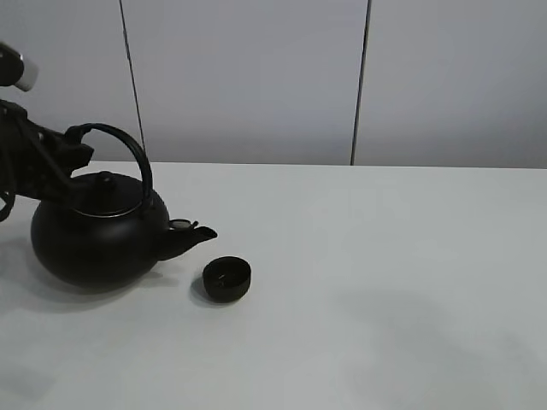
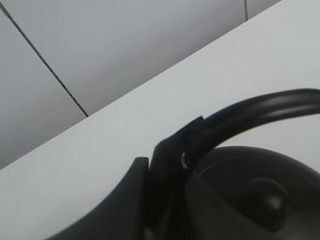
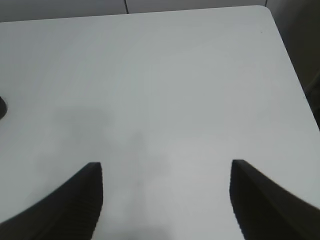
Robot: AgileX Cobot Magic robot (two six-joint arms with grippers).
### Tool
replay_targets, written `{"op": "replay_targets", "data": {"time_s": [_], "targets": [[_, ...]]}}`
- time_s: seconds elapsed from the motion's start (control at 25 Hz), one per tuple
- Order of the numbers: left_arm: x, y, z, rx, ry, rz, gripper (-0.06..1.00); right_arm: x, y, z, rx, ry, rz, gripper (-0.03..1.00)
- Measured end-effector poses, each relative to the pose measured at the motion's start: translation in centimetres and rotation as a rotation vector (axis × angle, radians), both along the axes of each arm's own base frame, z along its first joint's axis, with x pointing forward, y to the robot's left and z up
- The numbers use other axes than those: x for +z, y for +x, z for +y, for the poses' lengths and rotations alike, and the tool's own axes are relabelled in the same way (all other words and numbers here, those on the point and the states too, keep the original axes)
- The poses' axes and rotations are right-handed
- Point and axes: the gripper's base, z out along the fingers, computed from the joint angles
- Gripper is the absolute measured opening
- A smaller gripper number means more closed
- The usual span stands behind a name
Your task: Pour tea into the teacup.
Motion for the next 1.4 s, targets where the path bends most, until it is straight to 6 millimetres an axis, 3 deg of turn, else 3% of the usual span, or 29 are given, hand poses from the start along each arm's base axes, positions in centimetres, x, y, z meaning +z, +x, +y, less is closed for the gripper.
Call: {"op": "replay_targets", "data": {"time_s": [1.4], "targets": [[-0.29, -0.07, 0.07, -0.04, 0.124, -0.015, 0.11, 0.0, 0.0, 0.0, 0.0, 0.0, 0.0, 0.49]]}}
